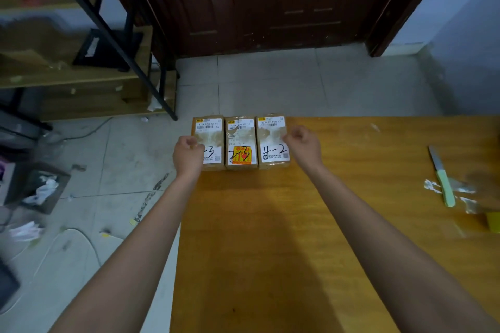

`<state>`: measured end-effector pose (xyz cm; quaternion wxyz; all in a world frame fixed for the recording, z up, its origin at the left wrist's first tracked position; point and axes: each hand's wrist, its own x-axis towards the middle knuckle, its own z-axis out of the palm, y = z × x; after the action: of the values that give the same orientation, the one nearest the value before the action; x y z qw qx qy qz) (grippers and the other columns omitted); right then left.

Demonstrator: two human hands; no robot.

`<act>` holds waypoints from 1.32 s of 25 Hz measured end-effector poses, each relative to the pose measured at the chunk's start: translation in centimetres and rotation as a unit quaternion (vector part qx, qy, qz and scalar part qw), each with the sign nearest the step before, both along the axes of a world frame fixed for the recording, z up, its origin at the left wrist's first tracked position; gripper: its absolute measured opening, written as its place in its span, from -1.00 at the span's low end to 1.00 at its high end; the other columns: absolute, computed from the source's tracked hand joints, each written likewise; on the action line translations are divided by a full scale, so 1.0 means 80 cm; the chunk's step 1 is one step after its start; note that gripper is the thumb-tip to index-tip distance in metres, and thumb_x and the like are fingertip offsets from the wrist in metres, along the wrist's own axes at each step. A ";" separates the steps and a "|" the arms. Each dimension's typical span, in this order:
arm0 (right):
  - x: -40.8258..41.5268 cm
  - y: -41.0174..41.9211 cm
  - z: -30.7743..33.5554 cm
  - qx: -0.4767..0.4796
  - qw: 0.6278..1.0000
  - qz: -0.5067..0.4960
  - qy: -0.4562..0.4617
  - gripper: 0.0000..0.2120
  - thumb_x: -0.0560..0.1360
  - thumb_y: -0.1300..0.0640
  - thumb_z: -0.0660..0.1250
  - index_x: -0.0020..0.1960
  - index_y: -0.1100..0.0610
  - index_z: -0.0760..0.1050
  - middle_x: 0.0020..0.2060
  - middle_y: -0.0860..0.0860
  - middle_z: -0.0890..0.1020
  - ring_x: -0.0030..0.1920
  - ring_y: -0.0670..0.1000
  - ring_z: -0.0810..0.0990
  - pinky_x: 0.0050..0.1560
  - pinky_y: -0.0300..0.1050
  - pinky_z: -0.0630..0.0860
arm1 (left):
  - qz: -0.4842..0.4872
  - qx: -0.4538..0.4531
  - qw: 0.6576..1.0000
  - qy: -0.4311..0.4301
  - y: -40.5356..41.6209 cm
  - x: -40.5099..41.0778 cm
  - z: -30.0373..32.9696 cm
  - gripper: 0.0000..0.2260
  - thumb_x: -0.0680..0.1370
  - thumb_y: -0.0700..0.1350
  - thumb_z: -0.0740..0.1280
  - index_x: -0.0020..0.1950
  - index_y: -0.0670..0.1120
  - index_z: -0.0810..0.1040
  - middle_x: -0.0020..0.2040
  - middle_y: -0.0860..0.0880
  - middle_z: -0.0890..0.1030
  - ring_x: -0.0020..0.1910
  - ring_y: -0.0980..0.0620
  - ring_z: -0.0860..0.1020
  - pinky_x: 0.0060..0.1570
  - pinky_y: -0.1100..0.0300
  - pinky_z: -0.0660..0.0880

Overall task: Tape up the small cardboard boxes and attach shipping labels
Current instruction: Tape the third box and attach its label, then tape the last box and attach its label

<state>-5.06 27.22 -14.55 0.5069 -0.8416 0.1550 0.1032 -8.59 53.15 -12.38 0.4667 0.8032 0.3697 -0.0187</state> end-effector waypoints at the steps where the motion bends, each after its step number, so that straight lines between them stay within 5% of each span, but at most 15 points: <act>1: -0.001 -0.002 0.011 0.006 1.000 0.015 -0.013 -0.61 0.51 -0.04 0.36 0.26 0.13 0.51 0.17 0.02 0.58 0.13 0.00 0.56 0.09 -0.07 0.54 | -0.004 -0.005 1.000 -0.009 -0.012 0.002 0.012 -0.78 0.56 -0.20 0.28 0.20 -0.09 0.48 0.13 -0.02 0.54 0.04 0.00 0.50 -0.03 0.14 0.45; 4: -0.010 -0.011 0.043 0.031 0.997 0.056 -0.034 -0.61 0.53 -0.02 0.36 0.29 0.14 0.50 0.19 0.01 0.59 0.14 -0.02 0.56 -0.01 -0.23 0.50 | -0.009 -0.023 0.999 -0.035 -0.048 0.001 0.046 -0.76 0.56 -0.19 0.28 0.22 -0.09 0.50 0.13 0.01 0.52 0.06 0.02 0.48 0.00 0.15 0.40; 12: -0.098 -0.065 0.109 0.004 0.991 0.082 -0.105 -0.67 0.50 0.00 0.38 0.21 0.12 0.54 0.12 0.02 0.62 0.10 -0.04 0.56 0.14 -0.07 0.52 | -0.096 -0.041 0.991 -0.084 -0.131 -0.060 0.111 -0.84 0.60 -0.15 0.29 0.17 -0.10 0.54 0.13 -0.03 0.57 0.08 -0.02 0.53 0.06 0.09 0.50; 24: -0.366 -0.161 0.150 -0.066 0.992 0.009 -0.110 -0.65 0.51 0.00 0.38 0.24 0.12 0.53 0.10 0.04 0.64 0.12 0.01 0.59 0.15 -0.02 0.51 | -0.239 -0.081 0.961 -0.112 -0.247 -0.263 0.136 -0.89 0.58 -0.22 0.29 0.09 -0.13 0.55 0.00 -0.03 0.55 -0.03 -0.01 0.50 -0.05 0.14 0.42; 33: -0.437 -0.326 0.179 -0.040 0.989 -0.067 -0.126 -0.68 0.50 0.03 0.39 0.22 0.11 0.54 0.07 0.02 0.62 0.10 0.00 0.59 0.16 -0.03 0.50 | -0.304 -0.051 0.943 -0.125 -0.429 -0.319 0.161 -0.88 0.55 -0.20 0.28 0.05 -0.09 0.56 -0.01 -0.03 0.58 -0.04 0.00 0.51 -0.10 0.20 0.37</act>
<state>-40.04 1.17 -0.24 0.4945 -0.8550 0.1499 -0.0437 -34.08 18.86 0.49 0.5220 0.8482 0.0446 -0.0782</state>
